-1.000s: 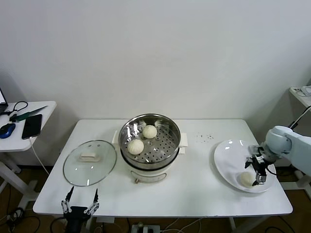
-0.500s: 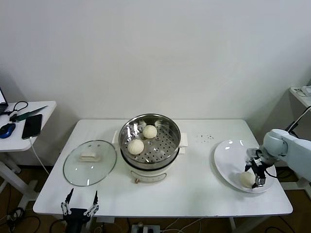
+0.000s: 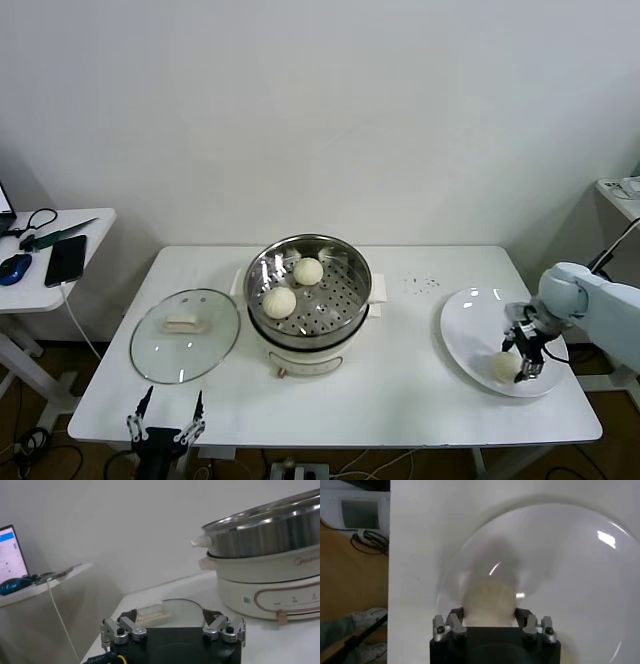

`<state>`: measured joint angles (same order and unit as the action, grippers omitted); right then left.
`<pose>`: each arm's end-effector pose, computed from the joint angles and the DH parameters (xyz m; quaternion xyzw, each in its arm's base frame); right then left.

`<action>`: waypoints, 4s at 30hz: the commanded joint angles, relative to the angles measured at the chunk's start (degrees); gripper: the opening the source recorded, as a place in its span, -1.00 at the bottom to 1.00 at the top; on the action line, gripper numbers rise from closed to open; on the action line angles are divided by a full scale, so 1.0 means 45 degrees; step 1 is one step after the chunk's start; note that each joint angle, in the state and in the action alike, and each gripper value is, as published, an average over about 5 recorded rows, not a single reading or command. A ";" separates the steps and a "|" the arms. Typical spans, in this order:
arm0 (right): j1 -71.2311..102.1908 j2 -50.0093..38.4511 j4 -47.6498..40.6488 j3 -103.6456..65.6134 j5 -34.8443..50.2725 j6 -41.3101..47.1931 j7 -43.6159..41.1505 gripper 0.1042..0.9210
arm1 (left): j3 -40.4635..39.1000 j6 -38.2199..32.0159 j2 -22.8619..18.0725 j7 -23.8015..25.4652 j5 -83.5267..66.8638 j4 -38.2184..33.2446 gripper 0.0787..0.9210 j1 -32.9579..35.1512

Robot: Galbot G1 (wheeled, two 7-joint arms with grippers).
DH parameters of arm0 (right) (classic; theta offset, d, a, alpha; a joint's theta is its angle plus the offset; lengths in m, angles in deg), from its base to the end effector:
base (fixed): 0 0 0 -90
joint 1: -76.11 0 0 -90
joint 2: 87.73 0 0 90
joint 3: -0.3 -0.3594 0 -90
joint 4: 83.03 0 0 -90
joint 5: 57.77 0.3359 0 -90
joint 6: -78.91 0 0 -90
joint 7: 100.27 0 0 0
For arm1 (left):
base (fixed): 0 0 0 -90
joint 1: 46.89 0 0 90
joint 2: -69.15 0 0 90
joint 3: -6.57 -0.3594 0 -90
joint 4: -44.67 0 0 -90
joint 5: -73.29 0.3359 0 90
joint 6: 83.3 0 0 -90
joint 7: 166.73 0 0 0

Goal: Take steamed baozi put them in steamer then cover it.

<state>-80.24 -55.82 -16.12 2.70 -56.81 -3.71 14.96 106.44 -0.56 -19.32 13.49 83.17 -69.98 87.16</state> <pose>0.4727 -0.2537 -0.2211 0.5102 -0.4925 0.5021 0.4950 0.0647 0.0582 -0.3657 0.0378 -0.9824 -0.1465 0.1099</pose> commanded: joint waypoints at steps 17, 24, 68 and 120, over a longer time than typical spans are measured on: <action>-0.9650 0.5181 0.0136 0.4491 0.0039 -0.7451 -0.0986 0.39 | -0.0005 -0.0036 0.0031 0.0029 0.0026 -0.0026 0.77 0.0143; -0.9398 0.7660 0.0644 0.3677 -0.0226 -0.8390 -0.0873 0.39 | 0.0018 0.0057 0.0089 0.0049 0.0037 -0.0041 0.77 0.0087; -0.5391 1.0955 0.0678 0.3720 -0.2359 -0.9308 -0.0603 0.43 | 0.0332 -0.0020 0.0093 -0.0028 -0.0192 0.0220 0.77 0.0179; -0.1549 -0.0783 0.0043 -0.0194 -0.0261 0.0303 0.0307 0.76 | 0.0245 -0.0131 0.0104 -0.0011 -0.0057 -0.0115 0.77 0.0514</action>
<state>-104.20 -49.61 -12.82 15.87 -49.08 -5.95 17.41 107.55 -1.23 -18.80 13.43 82.77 -70.37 89.39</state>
